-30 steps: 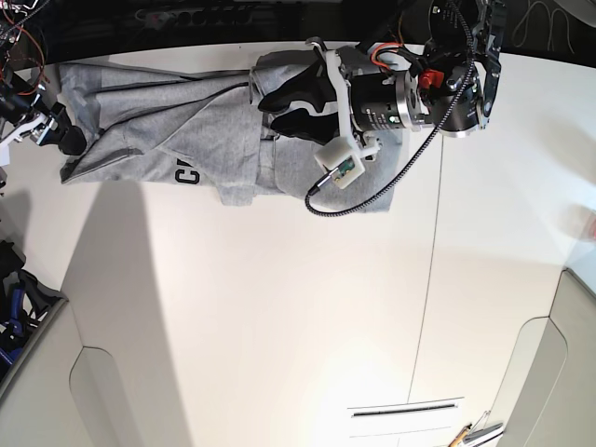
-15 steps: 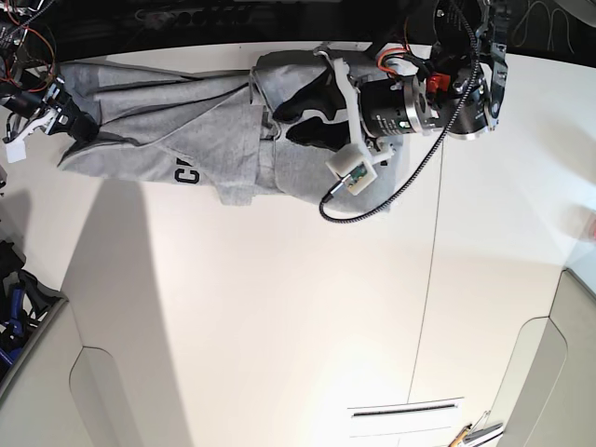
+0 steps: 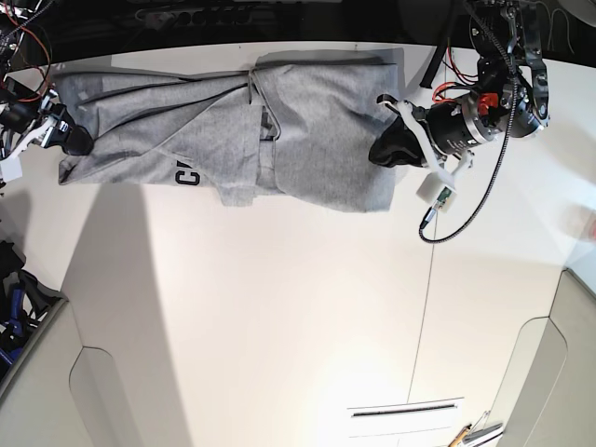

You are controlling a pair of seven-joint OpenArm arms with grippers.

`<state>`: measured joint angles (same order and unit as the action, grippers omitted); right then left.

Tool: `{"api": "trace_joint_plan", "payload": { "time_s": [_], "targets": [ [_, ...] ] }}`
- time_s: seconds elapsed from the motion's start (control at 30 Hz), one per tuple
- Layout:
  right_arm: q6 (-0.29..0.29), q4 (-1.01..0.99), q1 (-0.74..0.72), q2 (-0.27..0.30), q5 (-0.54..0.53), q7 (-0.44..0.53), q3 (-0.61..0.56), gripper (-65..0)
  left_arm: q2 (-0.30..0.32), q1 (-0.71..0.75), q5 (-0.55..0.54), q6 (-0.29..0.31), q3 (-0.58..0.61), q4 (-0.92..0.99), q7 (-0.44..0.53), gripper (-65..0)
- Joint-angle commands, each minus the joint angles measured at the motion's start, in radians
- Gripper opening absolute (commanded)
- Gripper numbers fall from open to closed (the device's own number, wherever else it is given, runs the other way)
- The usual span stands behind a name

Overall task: Fold the T-shirt properly
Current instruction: 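Bring the right gripper to the folded bundle and grasp its edge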

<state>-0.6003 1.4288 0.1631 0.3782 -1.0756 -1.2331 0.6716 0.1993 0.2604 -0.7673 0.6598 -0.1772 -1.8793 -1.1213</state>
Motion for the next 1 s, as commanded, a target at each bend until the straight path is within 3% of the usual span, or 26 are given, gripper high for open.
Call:
{"api": "trace_joint_plan", "payload": {
  "time_s": [0.0, 0.13, 0.3, 0.5, 0.7, 0.97],
  "targets": [
    [-0.005, 0.057, -0.007, 0.011, -0.032, 0.002, 0.004, -65.0, 0.003, -0.006, -0.019, 0.005, -0.002, 0.024, 0.015, -62.7],
    [-0.005, 0.243, -0.007, -0.047, -0.043, -0.032, 0.004, -65.0, 0.003, -0.006, -0.020, 0.006, -0.002, 0.172, 0.051, -62.7],
    [-0.002, 0.405, -0.001, -0.169, -0.104, -0.060, -0.014, -65.0, 0.003, -0.006, -0.021, 0.006, -0.002, 0.217, 0.066, -62.7],
    [-0.002, 0.460, -0.002, -0.304, -0.104, -0.053, -0.185, -65.0, 0.003, -0.008, -0.021, 0.006, -0.002, 0.217, 0.066, -62.7],
    [-0.002, 0.460, -0.002, -0.393, 0.037, 0.054, -0.433, -65.0, 0.003, -0.008, -0.021, 0.006, -0.002, 0.217, 0.066, -62.7],
    [0.002, 0.460, -0.008, -0.404, 0.277, 0.229, -0.710, -65.0, 0.003, -0.008, -0.021, 0.006, -0.002, 0.217, 0.066, -62.7]
  ]
}}
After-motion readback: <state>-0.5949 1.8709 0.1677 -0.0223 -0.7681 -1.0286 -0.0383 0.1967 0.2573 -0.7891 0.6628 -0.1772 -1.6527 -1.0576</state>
